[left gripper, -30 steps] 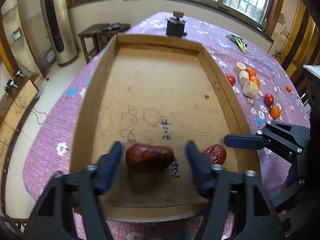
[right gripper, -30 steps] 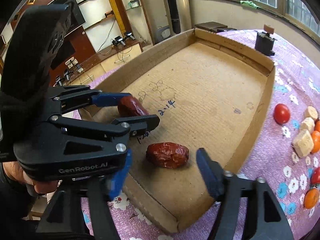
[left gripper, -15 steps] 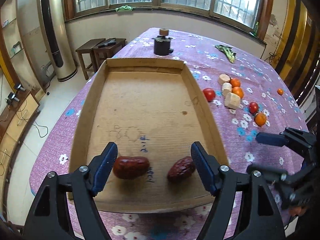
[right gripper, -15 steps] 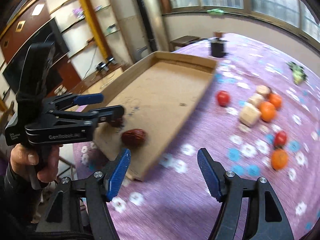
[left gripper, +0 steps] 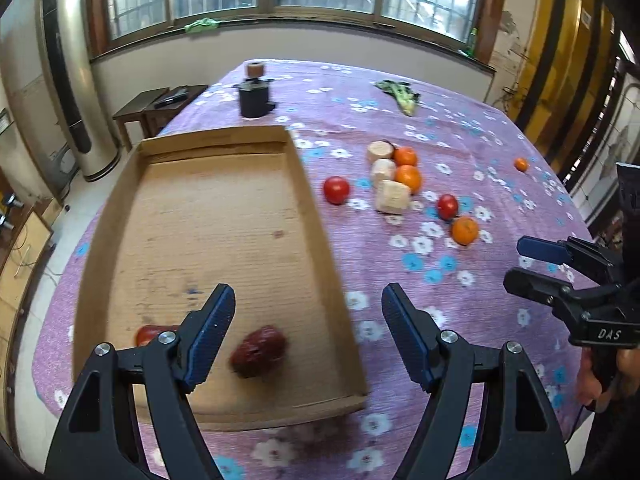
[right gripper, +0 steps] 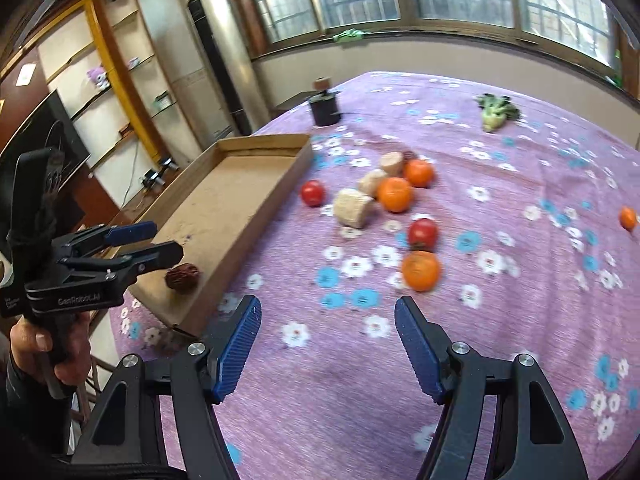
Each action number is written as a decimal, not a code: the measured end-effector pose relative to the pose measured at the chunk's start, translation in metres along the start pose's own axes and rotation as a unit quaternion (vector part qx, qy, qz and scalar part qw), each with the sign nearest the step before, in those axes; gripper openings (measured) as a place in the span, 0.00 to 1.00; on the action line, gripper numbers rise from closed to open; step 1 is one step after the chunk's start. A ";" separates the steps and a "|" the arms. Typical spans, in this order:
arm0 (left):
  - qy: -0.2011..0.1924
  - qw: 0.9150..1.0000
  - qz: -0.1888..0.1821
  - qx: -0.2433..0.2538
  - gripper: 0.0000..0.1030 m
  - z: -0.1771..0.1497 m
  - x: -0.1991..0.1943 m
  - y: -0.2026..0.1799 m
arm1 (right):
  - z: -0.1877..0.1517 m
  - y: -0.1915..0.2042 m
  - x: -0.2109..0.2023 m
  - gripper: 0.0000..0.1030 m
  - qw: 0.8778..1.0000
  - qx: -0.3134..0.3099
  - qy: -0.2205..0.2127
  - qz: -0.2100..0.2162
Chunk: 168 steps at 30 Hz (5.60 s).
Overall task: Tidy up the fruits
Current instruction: 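Withdraw both tools from the box toward the remaining fruits, then grasp a mandarin orange with right tool while left tool grasps beige cylindrical block, then carry the orange and the beige block over the cardboard box, then open left tool releasing the block into the box while right tool releases orange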
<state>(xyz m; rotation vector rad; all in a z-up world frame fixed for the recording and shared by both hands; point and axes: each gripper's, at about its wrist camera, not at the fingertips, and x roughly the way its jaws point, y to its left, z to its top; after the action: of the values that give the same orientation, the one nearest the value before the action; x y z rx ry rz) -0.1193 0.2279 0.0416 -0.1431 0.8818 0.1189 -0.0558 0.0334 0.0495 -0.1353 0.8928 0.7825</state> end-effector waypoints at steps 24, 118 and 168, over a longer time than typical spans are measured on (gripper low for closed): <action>0.037 0.997 -0.052 0.032 0.73 0.044 0.058 -0.078 | 0.009 -0.139 -0.025 0.62 0.984 0.097 -0.038 -0.146; -0.004 0.995 0.037 -0.090 0.29 0.014 0.020 0.083 | 0.040 0.112 0.067 0.31 0.997 -0.036 0.002 0.068; 0.018 0.992 0.068 -0.108 0.59 0.010 0.024 0.098 | 0.040 0.115 0.086 0.47 0.997 -0.065 0.025 0.046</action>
<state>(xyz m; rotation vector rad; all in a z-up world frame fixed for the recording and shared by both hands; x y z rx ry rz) -0.1124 0.3273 0.0216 -0.2875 0.9138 0.3395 -0.0741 0.1808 0.0343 -0.2297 0.9014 0.9270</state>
